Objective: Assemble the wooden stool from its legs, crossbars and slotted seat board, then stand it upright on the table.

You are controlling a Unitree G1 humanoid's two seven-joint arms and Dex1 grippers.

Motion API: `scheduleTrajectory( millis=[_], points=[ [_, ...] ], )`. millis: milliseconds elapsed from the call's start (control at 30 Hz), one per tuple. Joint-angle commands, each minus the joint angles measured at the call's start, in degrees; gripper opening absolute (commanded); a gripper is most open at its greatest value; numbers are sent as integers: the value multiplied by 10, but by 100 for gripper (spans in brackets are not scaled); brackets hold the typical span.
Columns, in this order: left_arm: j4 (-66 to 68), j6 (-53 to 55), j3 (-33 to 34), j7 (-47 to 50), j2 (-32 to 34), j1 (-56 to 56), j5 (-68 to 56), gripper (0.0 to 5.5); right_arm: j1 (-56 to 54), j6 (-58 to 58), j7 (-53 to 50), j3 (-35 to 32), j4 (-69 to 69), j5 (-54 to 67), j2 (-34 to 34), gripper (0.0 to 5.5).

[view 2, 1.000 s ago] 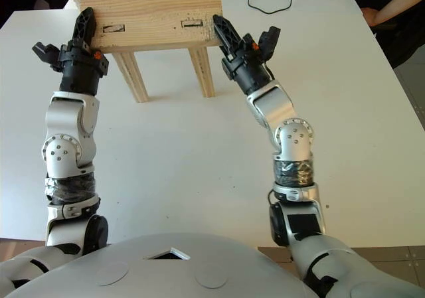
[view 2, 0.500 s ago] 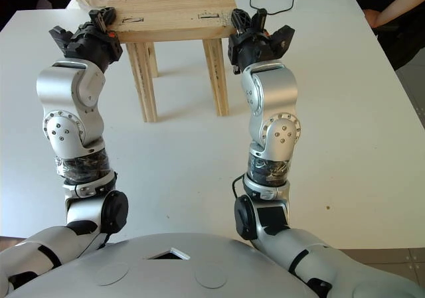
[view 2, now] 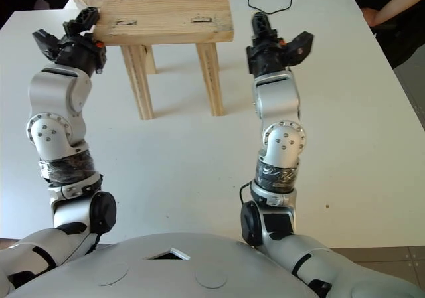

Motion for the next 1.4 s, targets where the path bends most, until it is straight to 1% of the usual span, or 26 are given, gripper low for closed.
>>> scheduleTrajectory(
  millis=[33,133,200,267,300,367,400,467,533,600,667,733,867,1200,1300,1400],
  points=[
    [24,20,39,-7,40,6,20,377,-63,6,25,-20,7,-84,-60,356],
    [26,34,62,-39,77,4,36,377,-87,11,64,-30,29,-171,-123,356],
    [29,53,60,-54,95,1,53,377,-103,8,82,-36,53,-210,-140,356],
    [18,63,49,-81,117,2,95,377,-126,8,101,-22,73,-261,-153,356],
    [7,60,39,-97,133,3,137,377,-135,11,109,-10,79,-291,-158,356],
    [-17,41,3,-132,186,9,269,377,-142,26,117,32,88,-376,-181,356],
    [-25,27,-25,-146,214,15,349,377,-139,23,122,67,96,-443,-201,356],
    [-18,-14,-79,-161,239,41,493,377,-119,11,135,136,125,-558,-229,356],
    [22,-51,-105,-142,215,86,581,377,-83,26,129,138,180,-564,-197,356],
    [70,-81,-107,-101,159,127,623,377,-45,14,130,138,233,-573,-171,356],
    [98,-103,-130,-74,108,163,670,377,-13,-5,140,126,261,-565,-138,356],
    [102,-118,-155,-58,70,192,720,377,5,-17,149,123,265,-572,-117,356],
    [118,-139,-151,-61,13,204,764,377,17,-32,174,127,249,-614,-106,356],
    [165,-157,-122,-109,-27,185,807,377,52,-68,189,136,264,-707,-77,356],
    [164,-158,-120,-117,-38,176,815,377,51,-78,183,125,268,-722,-70,318],
    [166,-158,-114,-116,-51,164,821,377,40,-84,183,114,278,-729,-65,318]
  ],
)
